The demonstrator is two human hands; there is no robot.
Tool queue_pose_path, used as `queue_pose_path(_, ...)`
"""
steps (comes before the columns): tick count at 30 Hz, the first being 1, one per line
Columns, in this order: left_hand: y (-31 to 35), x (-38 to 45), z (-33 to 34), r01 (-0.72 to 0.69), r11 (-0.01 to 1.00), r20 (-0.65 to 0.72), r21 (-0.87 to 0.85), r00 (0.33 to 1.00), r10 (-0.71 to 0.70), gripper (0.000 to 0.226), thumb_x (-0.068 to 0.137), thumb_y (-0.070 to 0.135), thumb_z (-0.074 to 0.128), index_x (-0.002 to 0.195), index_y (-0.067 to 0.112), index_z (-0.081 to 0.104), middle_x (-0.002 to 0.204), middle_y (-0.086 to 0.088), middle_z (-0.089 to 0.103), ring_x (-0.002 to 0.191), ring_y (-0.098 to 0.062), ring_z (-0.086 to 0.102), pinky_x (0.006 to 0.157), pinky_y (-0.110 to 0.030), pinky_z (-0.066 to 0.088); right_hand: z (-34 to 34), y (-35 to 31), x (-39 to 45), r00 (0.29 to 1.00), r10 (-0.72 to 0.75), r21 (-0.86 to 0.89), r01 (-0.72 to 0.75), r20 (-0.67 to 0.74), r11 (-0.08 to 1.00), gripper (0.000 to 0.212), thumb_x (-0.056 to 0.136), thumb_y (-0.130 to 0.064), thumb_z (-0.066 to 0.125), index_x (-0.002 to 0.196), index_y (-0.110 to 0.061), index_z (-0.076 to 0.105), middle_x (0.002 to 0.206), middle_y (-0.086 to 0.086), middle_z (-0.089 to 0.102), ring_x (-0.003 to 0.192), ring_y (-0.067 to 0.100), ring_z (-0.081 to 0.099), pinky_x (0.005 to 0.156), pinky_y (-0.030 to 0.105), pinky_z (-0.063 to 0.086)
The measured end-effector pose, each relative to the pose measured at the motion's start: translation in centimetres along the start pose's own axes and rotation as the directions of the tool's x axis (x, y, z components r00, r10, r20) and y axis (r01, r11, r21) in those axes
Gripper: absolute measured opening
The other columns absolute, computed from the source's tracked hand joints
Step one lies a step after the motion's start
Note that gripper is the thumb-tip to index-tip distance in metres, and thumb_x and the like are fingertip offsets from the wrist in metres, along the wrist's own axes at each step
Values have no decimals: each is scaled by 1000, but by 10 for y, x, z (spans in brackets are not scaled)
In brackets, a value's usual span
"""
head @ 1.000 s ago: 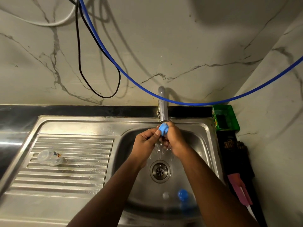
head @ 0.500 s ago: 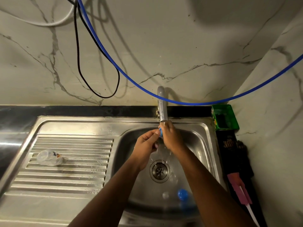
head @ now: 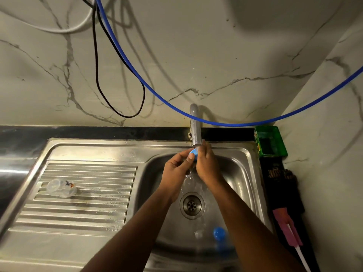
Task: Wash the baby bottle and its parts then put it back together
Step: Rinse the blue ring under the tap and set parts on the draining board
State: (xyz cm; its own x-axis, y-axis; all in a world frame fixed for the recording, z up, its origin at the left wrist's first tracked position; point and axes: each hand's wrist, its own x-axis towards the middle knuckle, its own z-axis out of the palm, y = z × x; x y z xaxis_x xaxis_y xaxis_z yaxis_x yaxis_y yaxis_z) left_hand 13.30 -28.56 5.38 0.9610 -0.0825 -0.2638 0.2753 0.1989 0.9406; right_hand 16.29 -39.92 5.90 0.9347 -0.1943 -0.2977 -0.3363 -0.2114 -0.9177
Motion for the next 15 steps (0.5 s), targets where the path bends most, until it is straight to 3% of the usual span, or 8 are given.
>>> queue_pose_path(2,-2,0,6,31,999,-75,-22,997,-33,32,107,29,56,127,10,71,115,-16,76,112,-33,72,96,-42,58,2,5,-2,999,-36,-50,36,2,998,34,112,-41,30,134,-19,44,116,11,64,91,14,65,75,29,52)
queue_pose_path(4,0,1,10,122,991,-131,-57,983,-129,42,109,42,48,125,10,71,112,-15,77,112,-31,72,91,-37,59,5,9,-9,994,-33,-58,40,108,998,41,110,-46,29,142,-22,40,133,15,61,102,15,66,83,29,55)
queue_pose_path(7,7,6,13,245,959,-165,-144,949,-267,46,109,46,46,121,11,74,113,-14,78,110,-28,74,96,-41,59,4,18,-19,970,-57,-101,83,238,991,48,107,-52,36,150,-30,40,143,6,59,128,23,60,103,36,51)
queue_pose_path(11,9,6,12,286,953,-99,-95,950,-295,53,107,54,43,121,13,74,112,-11,79,109,-25,75,95,-39,58,-7,25,-19,967,-189,-218,224,169,950,35,105,-51,45,133,-32,57,120,-3,73,105,7,69,89,31,58)
queue_pose_path(15,8,10,10,275,958,-239,-76,928,-285,52,106,54,48,112,9,73,98,-10,79,96,-26,76,84,-35,58,-11,33,-26,913,-179,-154,249,367,956,24,109,-38,46,133,-38,48,104,-6,71,87,3,70,79,30,59)
